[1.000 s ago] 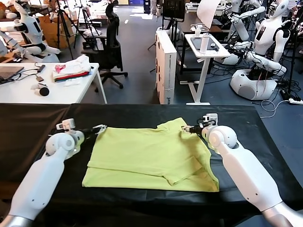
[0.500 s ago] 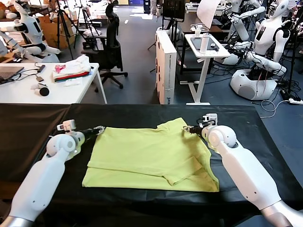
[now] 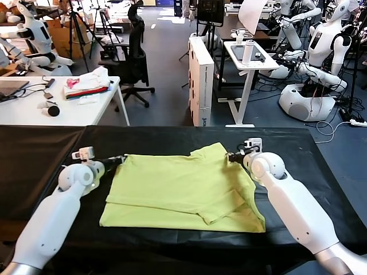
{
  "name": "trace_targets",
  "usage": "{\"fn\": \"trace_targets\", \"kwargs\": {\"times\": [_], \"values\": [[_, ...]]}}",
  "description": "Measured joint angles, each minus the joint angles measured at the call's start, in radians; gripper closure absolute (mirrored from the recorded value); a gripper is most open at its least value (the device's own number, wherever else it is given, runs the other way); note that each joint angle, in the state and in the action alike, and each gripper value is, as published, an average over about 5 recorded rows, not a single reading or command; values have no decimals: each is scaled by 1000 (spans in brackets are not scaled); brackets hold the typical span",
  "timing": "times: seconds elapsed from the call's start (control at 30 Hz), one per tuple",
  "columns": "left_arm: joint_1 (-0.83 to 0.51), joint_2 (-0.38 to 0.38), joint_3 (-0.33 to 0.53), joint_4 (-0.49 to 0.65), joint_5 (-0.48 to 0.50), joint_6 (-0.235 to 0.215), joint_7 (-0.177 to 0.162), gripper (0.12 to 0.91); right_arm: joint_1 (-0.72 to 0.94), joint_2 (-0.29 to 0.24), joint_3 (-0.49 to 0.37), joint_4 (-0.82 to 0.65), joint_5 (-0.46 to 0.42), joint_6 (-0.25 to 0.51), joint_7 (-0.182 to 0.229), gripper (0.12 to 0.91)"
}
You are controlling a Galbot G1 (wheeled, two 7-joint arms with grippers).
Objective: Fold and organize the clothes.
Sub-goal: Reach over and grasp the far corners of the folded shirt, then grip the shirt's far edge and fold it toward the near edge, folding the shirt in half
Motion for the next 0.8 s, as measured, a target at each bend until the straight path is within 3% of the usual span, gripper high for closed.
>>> {"fn": "trace_targets", "kwargs": {"times": [0.4, 0.8], "values": [[49, 22, -50, -83, -29, -12, -6, 869, -42, -17, 44, 71, 20, 0, -12, 886], [180, 69, -134, -267, -95, -4, -31, 872, -129, -82, 114, 203, 51, 0, 31, 886]]}}
